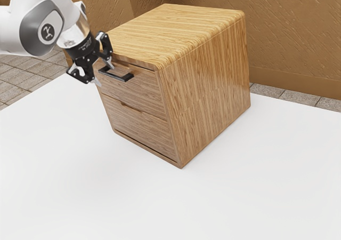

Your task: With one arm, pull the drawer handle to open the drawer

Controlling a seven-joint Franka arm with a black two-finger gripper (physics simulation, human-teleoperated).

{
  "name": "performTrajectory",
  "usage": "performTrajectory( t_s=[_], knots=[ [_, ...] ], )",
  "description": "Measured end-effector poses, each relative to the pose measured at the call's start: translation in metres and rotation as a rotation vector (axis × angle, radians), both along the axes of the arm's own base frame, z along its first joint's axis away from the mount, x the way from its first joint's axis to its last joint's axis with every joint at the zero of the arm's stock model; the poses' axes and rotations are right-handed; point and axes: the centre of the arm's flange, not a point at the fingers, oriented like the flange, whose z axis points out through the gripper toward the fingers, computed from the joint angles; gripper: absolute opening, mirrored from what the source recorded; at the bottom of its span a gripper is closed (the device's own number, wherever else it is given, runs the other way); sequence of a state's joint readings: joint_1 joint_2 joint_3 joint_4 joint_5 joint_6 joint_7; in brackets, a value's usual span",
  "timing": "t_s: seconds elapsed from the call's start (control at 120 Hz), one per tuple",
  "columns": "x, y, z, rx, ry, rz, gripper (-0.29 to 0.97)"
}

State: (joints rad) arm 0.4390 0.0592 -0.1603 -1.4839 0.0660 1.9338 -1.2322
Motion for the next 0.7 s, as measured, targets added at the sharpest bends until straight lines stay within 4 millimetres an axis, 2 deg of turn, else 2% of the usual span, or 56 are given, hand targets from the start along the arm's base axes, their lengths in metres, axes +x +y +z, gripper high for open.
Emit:
performTrajectory(
  t_s=[0.25,0.425,0.567,0.7],
  knots=[
    [-0.018,-0.004,-0.001,0.009,0.006,0.001,0.27],
    [-0.017,-0.003,-0.002,0.008,-0.007,0.0,0.27],
    [-0.016,-0.003,-0.002,0.01,-0.013,-0.002,0.08],
    [-0.017,-0.003,0.0,0.013,-0.017,-0.004,-0.02]
  ],
)
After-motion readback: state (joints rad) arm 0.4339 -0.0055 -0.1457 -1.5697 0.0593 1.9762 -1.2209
